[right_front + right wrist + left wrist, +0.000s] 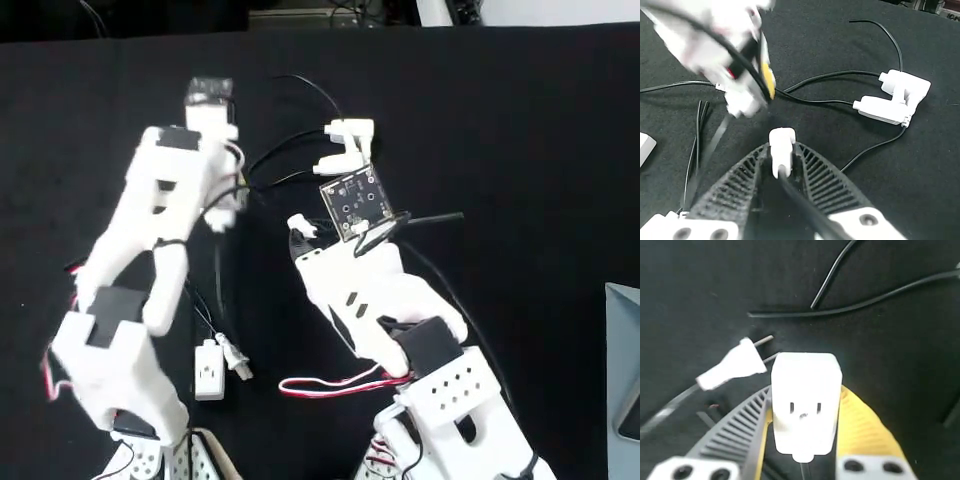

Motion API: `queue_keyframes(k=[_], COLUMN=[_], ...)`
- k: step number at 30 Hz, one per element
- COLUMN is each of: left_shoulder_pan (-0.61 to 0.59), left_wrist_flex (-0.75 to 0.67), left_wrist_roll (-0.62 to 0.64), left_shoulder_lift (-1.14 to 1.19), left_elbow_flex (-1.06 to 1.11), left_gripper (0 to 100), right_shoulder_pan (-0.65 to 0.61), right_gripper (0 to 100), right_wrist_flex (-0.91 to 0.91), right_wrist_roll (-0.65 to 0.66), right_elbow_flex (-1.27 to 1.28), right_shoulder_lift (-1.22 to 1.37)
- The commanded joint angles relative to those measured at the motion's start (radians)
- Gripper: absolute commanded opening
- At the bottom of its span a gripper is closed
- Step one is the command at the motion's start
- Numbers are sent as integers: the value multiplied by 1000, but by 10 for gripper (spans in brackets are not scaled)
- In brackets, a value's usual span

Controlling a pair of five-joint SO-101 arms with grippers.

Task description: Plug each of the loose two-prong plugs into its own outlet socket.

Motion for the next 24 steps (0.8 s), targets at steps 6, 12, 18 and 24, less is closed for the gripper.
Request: queue_keyframes(k=[6,12,18,24], left_shoulder_pan=[-28,-24,13,19], left_wrist_flex=[242,431,474,371], left_wrist_roll=[-430,-735,-680,-525], left_shoulder_lift=[-264,-265,-273,-270], left_elbow_flex=[-265,-311,-157,-64], left_gripper=[30,30,137,178], right_shoulder_pan=[14,14,14,14], right_gripper=[12,12,12,12], right_wrist_flex=[-21,-21,-21,-21], right_wrist_roll=[8,8,8,8], right_elbow_flex=[-5,-5,-5,-4], right_shoulder_lift=[-19,-19,-19,-19])
